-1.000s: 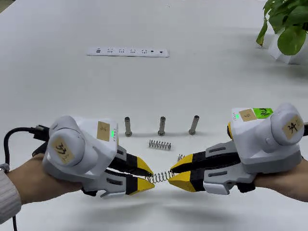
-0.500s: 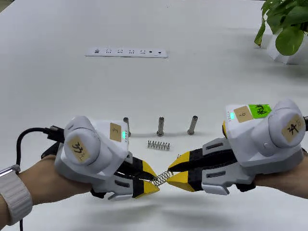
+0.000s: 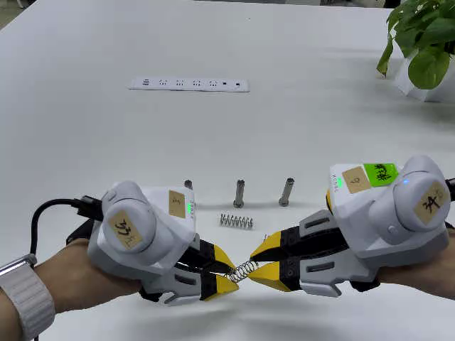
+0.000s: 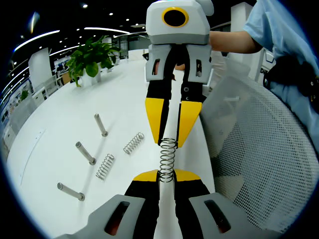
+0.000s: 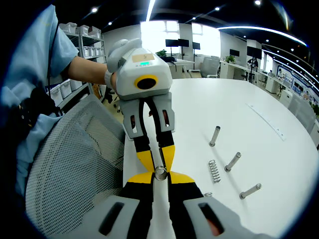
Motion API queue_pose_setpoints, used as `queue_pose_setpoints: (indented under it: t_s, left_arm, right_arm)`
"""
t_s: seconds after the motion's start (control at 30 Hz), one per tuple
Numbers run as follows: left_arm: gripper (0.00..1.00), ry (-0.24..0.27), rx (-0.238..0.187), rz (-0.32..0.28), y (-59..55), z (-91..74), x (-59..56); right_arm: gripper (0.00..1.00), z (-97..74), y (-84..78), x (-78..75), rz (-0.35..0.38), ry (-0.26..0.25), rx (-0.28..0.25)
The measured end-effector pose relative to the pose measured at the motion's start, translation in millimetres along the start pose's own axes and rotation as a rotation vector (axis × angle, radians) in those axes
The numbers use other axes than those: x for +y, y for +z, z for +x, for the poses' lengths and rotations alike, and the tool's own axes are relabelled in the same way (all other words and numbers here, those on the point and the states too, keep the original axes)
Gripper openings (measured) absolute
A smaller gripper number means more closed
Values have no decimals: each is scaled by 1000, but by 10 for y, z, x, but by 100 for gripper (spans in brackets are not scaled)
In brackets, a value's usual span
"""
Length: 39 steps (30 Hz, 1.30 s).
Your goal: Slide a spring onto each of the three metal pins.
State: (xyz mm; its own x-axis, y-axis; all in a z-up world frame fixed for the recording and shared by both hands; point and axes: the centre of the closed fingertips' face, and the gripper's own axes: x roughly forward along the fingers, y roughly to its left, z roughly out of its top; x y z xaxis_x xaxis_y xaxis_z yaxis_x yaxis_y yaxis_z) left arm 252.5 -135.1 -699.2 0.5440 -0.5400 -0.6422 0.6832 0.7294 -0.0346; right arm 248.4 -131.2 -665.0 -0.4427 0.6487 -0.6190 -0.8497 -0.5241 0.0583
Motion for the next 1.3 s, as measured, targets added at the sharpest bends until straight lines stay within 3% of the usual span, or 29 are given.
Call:
queue_pose_setpoints:
  t_s: [0.1, 0.2, 0.43, 0.67, 1.3]
  left_arm:
    - [9, 0, -1, 5, 13, -5, 12]
    - [9, 3, 0, 16, 31, -5, 28]
    - [9, -6, 16, 42, 42, 31, 8]
    - [9, -10, 32, 60, 25, 80, 20]
    - [9, -12, 11, 54, 71, 117, 9]
  right_arm:
    - [13, -4, 1, -9, -55, 3, 5]
    - [22, -2, -52, -8, -66, 19, 47]
    - [20, 64, -123, -36, -110, 48, 98]
    - [16, 132, -190, -45, -97, 74, 121]
    - [13, 132, -185, -34, -57, 76, 107]
